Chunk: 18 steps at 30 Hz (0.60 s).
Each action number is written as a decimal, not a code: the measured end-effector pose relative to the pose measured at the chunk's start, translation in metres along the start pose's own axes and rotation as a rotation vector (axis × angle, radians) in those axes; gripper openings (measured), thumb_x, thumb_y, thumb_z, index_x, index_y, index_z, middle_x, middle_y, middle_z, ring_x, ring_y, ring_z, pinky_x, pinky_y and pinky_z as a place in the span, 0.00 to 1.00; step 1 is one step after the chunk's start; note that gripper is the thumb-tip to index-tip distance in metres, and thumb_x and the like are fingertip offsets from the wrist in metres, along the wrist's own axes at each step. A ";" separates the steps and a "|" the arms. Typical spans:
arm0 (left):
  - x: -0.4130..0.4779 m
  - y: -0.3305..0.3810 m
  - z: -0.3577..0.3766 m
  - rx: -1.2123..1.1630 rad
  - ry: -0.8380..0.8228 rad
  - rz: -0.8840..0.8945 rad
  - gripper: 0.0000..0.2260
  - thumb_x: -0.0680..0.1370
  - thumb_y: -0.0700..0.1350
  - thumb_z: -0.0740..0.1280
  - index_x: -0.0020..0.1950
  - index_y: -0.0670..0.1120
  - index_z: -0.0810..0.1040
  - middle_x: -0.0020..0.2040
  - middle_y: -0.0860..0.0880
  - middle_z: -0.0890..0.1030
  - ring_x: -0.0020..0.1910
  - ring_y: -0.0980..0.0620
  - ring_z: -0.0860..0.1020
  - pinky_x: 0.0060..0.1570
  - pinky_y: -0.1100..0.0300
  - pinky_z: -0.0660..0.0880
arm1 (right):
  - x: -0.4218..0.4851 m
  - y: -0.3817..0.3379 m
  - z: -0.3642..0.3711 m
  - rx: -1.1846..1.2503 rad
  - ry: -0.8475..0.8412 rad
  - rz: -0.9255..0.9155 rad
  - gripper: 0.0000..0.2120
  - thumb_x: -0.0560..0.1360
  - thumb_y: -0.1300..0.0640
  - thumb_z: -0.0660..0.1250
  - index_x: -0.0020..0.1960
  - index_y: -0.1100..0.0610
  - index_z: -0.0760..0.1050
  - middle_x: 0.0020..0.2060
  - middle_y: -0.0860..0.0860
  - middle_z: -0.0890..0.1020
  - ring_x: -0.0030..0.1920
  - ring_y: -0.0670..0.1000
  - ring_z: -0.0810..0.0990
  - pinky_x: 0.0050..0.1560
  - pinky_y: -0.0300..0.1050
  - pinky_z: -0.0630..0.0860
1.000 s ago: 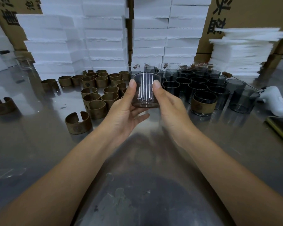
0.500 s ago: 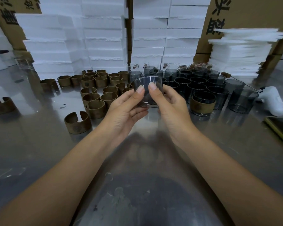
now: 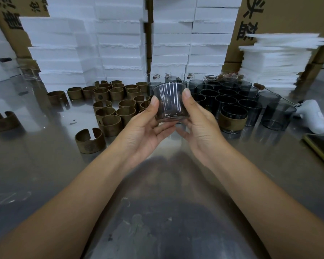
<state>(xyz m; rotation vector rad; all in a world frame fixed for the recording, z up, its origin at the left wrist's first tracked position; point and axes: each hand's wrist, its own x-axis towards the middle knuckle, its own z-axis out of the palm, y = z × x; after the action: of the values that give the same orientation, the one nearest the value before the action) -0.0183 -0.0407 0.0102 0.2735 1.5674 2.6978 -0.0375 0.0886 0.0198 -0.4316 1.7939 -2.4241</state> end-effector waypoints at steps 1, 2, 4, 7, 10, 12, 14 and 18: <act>0.000 0.000 0.000 0.008 -0.007 -0.001 0.20 0.70 0.56 0.64 0.54 0.45 0.80 0.53 0.43 0.84 0.55 0.48 0.82 0.57 0.58 0.77 | 0.000 0.001 0.001 -0.028 -0.025 0.009 0.24 0.61 0.34 0.66 0.48 0.49 0.83 0.45 0.46 0.86 0.45 0.42 0.83 0.57 0.45 0.74; 0.000 0.000 0.000 0.021 -0.009 0.000 0.21 0.70 0.57 0.63 0.55 0.45 0.79 0.53 0.43 0.84 0.55 0.48 0.82 0.57 0.58 0.77 | -0.001 0.001 0.001 -0.058 -0.045 0.012 0.24 0.61 0.33 0.64 0.46 0.49 0.83 0.45 0.47 0.86 0.46 0.43 0.83 0.56 0.45 0.74; 0.001 -0.001 -0.001 0.065 0.012 0.006 0.22 0.69 0.58 0.64 0.55 0.46 0.79 0.52 0.45 0.84 0.54 0.50 0.82 0.56 0.59 0.78 | -0.001 0.002 0.001 -0.095 -0.052 0.005 0.24 0.63 0.32 0.62 0.45 0.49 0.83 0.46 0.46 0.86 0.48 0.42 0.83 0.53 0.42 0.73; 0.002 -0.003 -0.004 0.202 0.091 0.045 0.21 0.68 0.59 0.65 0.54 0.48 0.80 0.52 0.47 0.84 0.51 0.53 0.82 0.55 0.59 0.78 | 0.000 0.003 0.000 -0.108 0.003 -0.023 0.23 0.65 0.34 0.63 0.47 0.50 0.83 0.46 0.46 0.86 0.49 0.42 0.83 0.51 0.39 0.73; 0.002 -0.004 -0.005 0.275 0.121 0.053 0.19 0.71 0.58 0.66 0.55 0.48 0.81 0.52 0.47 0.84 0.49 0.54 0.82 0.51 0.60 0.78 | -0.001 0.002 -0.001 -0.106 0.063 -0.070 0.18 0.72 0.43 0.67 0.52 0.55 0.81 0.46 0.49 0.86 0.50 0.46 0.83 0.53 0.40 0.78; 0.001 -0.005 -0.003 0.279 0.098 0.034 0.22 0.70 0.58 0.67 0.58 0.46 0.80 0.56 0.45 0.83 0.52 0.52 0.81 0.52 0.59 0.78 | -0.002 0.002 0.000 -0.121 0.087 -0.087 0.13 0.74 0.49 0.69 0.53 0.56 0.81 0.43 0.48 0.85 0.45 0.42 0.83 0.45 0.33 0.77; 0.000 -0.006 -0.001 0.289 0.092 0.028 0.26 0.68 0.58 0.69 0.61 0.45 0.78 0.57 0.45 0.82 0.56 0.50 0.81 0.54 0.56 0.77 | -0.003 0.003 0.002 -0.134 0.087 -0.096 0.12 0.73 0.51 0.70 0.54 0.55 0.80 0.42 0.46 0.84 0.41 0.37 0.81 0.38 0.28 0.73; 0.000 -0.007 -0.002 0.263 0.109 0.045 0.24 0.66 0.57 0.70 0.58 0.46 0.78 0.55 0.46 0.83 0.56 0.48 0.81 0.55 0.55 0.76 | -0.003 0.002 0.003 -0.132 0.082 -0.059 0.18 0.70 0.50 0.73 0.58 0.54 0.78 0.44 0.45 0.84 0.43 0.38 0.82 0.40 0.29 0.73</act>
<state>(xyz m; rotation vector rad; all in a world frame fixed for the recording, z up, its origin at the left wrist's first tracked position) -0.0195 -0.0395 0.0033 0.1679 1.9723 2.5756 -0.0340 0.0862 0.0181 -0.4074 2.0117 -2.4032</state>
